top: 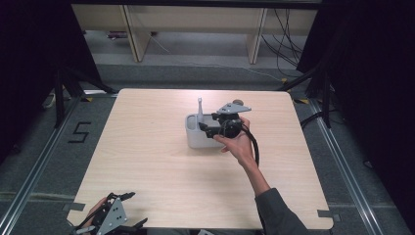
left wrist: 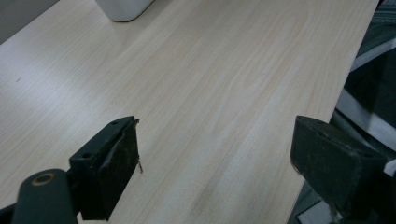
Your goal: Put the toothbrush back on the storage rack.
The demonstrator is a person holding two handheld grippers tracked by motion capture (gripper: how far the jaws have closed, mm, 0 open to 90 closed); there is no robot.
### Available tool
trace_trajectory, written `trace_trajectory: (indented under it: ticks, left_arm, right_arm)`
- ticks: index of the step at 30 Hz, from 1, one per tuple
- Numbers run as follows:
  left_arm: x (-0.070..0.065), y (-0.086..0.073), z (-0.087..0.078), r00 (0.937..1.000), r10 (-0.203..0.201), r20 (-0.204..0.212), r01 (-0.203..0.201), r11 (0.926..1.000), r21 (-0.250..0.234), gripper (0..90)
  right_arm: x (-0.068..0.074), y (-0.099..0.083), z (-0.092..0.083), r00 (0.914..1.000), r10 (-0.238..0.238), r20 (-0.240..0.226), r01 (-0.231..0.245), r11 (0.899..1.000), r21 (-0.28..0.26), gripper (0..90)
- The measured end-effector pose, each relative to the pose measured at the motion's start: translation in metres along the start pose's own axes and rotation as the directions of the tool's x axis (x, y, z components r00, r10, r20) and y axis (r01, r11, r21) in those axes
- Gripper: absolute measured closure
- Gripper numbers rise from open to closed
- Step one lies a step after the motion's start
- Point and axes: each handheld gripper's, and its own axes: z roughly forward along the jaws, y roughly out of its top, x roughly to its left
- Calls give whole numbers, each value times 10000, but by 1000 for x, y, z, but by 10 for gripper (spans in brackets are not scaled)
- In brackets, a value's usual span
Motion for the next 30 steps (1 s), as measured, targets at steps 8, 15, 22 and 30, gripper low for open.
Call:
trace_trajectory:
  ticks: [8,15,22,30]
  left_arm:
    - [-1,1,-1,9999,78,-79,-79,10000,-51,149]
    - [-1,1,-1,9999,12,131,-11,9999,-101,149]
    - [0,2,-2,10000,48,-42,-48,9999,-147,149]
    - [2,2,-4,9994,287,-168,-284,9995,161,149]
  right_arm:
    - [2,-2,-6,9997,105,-234,-104,9999,66,340]
    - [3,-4,-5,9997,-190,-127,191,9998,110,323]
    - [5,-4,-12,9999,89,-121,-86,9998,196,308]
    - [1,-8,-22,10000,61,-51,-60,9998,183,296]
